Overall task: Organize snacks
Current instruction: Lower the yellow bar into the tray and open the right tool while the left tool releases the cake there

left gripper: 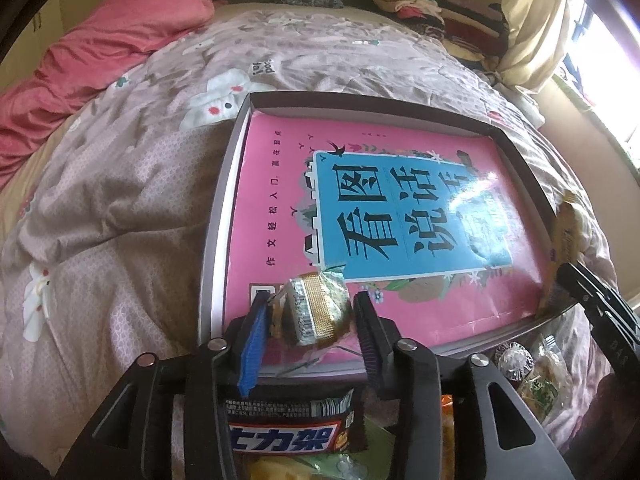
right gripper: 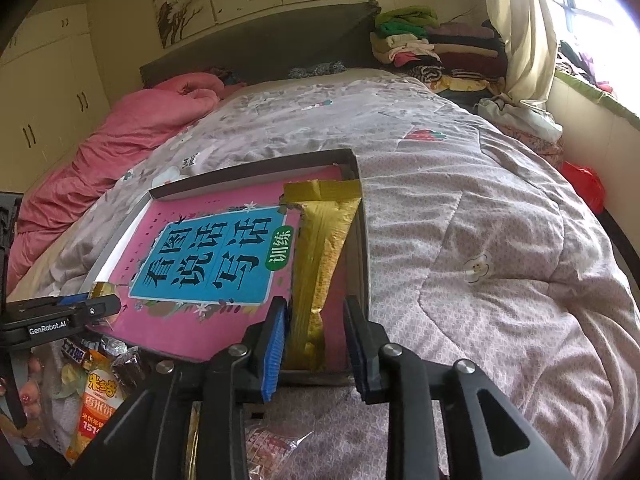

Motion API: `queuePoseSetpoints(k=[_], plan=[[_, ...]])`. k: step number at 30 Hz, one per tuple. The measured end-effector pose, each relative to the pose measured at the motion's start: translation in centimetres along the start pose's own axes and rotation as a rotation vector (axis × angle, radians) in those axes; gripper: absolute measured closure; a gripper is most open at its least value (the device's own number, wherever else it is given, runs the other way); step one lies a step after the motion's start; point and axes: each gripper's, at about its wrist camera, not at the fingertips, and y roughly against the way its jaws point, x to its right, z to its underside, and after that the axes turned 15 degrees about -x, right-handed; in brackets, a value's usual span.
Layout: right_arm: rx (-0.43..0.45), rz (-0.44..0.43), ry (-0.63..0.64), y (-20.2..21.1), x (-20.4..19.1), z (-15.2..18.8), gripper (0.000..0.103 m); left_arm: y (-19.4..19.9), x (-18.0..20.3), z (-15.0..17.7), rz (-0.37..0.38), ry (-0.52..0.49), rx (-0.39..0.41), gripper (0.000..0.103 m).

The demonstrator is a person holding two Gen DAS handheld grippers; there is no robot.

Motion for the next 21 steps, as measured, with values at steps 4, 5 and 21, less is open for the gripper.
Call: queuePoseSetpoints(k=[4,5,21], plan=[[0.000,-0.006,-0.004,0.1,0.2,0.1,0.072,0.2,0.0,0.1,-0.002,0.002,0.003,0.055],[0.001,-0.004,-0.001,0.1,0.1,0.1,0.072,0.3,0.0,0.0,-0.002,0.002,0.004,0.054],[0.057,-0.027,0.001,1.4,0.0,0.4,0.053,1.5,-0.4,0.4,0.006,0.022,0.021,0.045]])
